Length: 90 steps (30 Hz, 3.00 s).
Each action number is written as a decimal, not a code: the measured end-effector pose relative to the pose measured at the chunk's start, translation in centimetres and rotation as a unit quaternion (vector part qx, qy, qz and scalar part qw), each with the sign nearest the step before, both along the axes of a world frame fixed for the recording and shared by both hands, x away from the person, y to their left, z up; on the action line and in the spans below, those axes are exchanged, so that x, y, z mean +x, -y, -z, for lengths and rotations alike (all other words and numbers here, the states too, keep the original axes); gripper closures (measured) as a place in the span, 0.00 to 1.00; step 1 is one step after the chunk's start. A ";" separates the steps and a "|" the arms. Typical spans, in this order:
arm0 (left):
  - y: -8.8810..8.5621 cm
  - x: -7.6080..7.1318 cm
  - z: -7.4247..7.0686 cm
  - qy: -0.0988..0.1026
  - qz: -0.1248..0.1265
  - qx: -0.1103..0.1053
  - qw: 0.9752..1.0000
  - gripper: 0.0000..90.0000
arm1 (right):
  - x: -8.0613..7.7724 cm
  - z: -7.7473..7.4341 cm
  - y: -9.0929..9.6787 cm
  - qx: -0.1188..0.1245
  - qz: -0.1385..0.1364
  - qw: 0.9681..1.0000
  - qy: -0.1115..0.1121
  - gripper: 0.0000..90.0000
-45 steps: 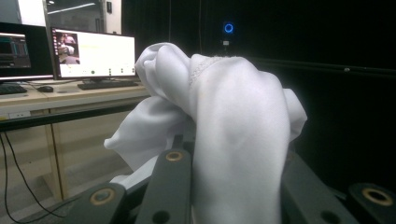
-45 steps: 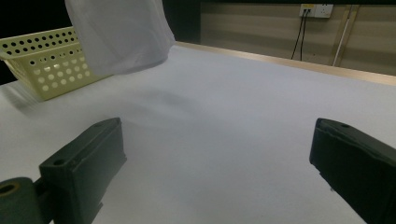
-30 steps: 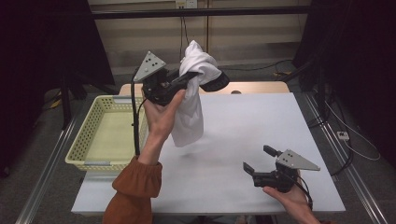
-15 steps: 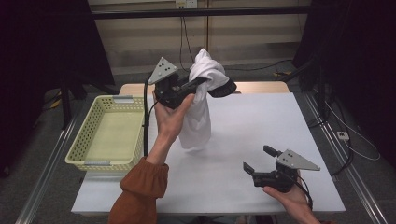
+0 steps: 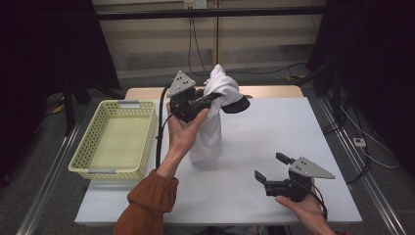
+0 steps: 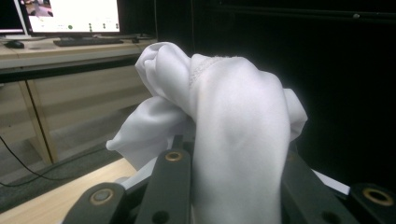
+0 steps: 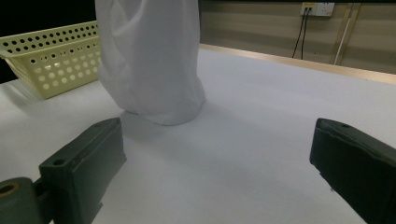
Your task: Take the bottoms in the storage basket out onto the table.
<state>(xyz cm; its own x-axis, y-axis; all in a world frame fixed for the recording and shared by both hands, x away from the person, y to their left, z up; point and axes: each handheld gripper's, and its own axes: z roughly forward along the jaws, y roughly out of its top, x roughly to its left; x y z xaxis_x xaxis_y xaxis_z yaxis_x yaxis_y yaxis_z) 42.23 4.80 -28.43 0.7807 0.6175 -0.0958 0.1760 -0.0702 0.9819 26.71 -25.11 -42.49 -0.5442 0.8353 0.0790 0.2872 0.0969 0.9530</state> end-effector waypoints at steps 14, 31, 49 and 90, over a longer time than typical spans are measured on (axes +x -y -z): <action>-0.5 0.7 2.9 -0.033 -0.004 0.034 0.999 0.86 | 0.0 0.0 -0.1 0.000 -0.002 1.000 0.000 0.03; -1.1 0.6 5.5 -0.063 -0.009 0.064 0.996 0.86 | 0.0 0.1 -0.1 -0.002 -0.002 1.000 -0.002 0.03; -0.2 1.4 9.2 -0.109 -0.003 0.096 0.989 0.86 | 0.1 0.1 -0.1 -0.001 -0.004 1.000 -0.004 0.03; 1.0 2.4 16.8 -0.200 0.024 0.228 0.952 0.81 | 0.1 0.1 -0.2 -0.001 -0.007 1.000 -0.006 0.03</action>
<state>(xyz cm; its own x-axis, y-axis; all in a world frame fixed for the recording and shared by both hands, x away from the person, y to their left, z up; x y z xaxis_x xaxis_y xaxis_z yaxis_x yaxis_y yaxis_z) 44.59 3.78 -45.24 0.7661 0.6311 -0.1220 0.5161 -0.4908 0.7020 26.79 -24.95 -42.62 -0.5543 0.8282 0.0831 0.2964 0.1030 0.9495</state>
